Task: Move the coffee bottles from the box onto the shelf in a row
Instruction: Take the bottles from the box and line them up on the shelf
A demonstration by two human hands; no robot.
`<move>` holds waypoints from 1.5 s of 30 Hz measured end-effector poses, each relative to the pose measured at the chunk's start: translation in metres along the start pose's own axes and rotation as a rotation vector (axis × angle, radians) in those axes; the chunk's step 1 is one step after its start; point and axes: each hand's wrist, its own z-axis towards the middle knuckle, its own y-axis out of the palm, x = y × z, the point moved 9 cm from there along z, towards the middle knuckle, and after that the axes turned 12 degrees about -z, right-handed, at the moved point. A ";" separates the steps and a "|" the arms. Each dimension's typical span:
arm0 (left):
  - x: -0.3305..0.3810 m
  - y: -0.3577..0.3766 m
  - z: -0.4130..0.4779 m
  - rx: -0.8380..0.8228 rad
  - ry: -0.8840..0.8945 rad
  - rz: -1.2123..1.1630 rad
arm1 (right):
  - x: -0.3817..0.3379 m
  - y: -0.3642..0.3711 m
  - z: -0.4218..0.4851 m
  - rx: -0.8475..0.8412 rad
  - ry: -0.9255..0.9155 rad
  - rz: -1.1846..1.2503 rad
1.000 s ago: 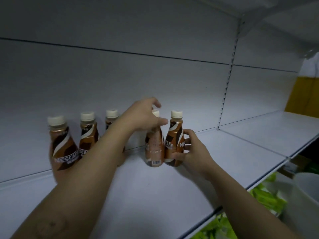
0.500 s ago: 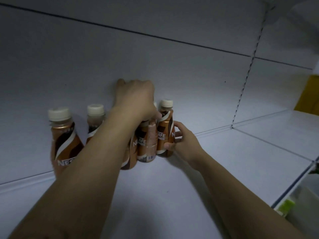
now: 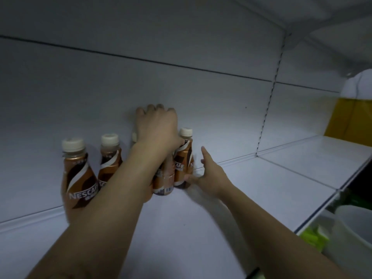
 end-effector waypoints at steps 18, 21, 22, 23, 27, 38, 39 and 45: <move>0.376 0.080 -0.218 -0.609 0.643 -0.808 | 0.247 -0.209 -0.328 0.312 0.569 -0.489; 0.419 0.130 -0.280 -0.841 0.643 -0.777 | 0.312 -0.183 -0.398 0.250 0.769 -0.438; 0.430 0.147 -0.299 -0.906 0.643 -0.758 | 0.333 -0.170 -0.418 0.210 0.838 -0.422; 0.441 0.164 -0.317 -0.961 0.646 -0.738 | 0.353 -0.158 -0.435 0.170 0.901 -0.403; 0.476 0.236 -0.375 -1.151 0.623 -0.675 | 0.425 -0.101 -0.487 0.087 1.084 -0.280; 0.504 0.458 -0.497 -1.624 0.340 -0.554 | 0.586 0.046 -0.559 -0.194 1.459 0.044; 0.506 0.478 -0.505 -1.631 0.316 -0.539 | 0.600 0.057 -0.564 -0.208 1.505 0.067; 0.525 0.587 -0.530 -1.529 0.213 -0.405 | 0.682 0.110 -0.572 -0.126 1.602 0.127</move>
